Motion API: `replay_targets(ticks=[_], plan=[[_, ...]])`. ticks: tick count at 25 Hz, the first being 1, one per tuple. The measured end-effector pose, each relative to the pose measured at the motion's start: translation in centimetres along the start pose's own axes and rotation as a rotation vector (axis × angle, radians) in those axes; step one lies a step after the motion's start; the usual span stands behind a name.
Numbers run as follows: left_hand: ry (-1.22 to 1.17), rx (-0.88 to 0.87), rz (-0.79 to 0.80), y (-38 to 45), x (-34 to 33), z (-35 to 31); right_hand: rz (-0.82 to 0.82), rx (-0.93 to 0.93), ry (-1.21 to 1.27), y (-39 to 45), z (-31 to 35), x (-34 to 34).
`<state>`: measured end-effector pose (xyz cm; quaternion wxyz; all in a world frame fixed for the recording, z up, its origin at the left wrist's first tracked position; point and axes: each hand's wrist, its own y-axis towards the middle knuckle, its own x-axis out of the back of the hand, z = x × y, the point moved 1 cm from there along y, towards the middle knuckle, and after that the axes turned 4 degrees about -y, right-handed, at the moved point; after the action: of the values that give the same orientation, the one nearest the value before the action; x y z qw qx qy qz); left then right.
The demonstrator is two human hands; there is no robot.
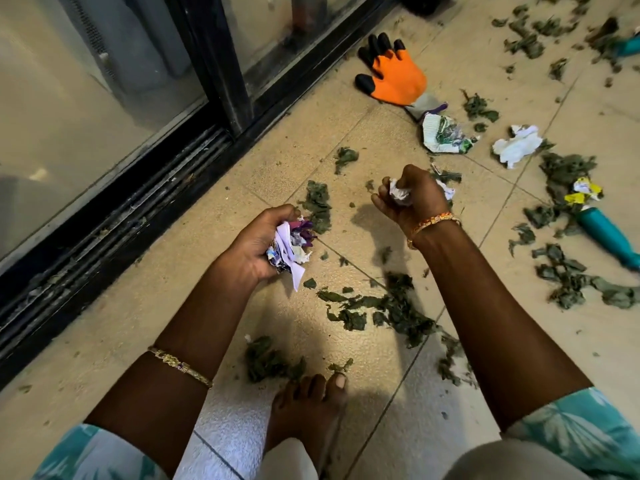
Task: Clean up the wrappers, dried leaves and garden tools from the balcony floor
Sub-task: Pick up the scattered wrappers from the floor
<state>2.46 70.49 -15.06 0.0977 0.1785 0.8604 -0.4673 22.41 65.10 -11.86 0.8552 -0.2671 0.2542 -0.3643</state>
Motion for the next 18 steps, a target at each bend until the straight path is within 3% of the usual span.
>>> replay_targets(ticks=[2, 4, 7, 10, 13, 16, 18], plan=[[0.028, 0.007, 0.022, 0.2, -1.3, 0.1, -0.217, 0.178, -0.141, 0.9, 1.0, 2.5], [0.049, 0.008, 0.031, 0.7, -2.5, 0.2, -0.489, 0.351, -0.462, 1.8, 2.2, 5.7], [0.111, -0.007, 0.039, 1.2, -4.4, 0.4, -0.719, 0.397, -0.982, 2.4, 2.6, 9.0], [0.188, 0.006, 0.075, 1.7, -6.3, 0.5, -0.518, 0.524, -1.470, 4.0, 1.4, 9.7], [0.223, 0.026, 0.074, 2.2, -7.7, 0.3, -0.415, 0.636, -1.669, 5.7, 1.3, 9.7], [0.242, 0.043, 0.064, 2.8, -8.0, 0.4, -0.463, 0.653, -1.629, 6.1, 1.7, 10.0], [0.251, 0.051, 0.085, 2.9, -8.2, 0.6, -0.511, 0.737, -1.405, 5.5, 2.0, 10.2]])
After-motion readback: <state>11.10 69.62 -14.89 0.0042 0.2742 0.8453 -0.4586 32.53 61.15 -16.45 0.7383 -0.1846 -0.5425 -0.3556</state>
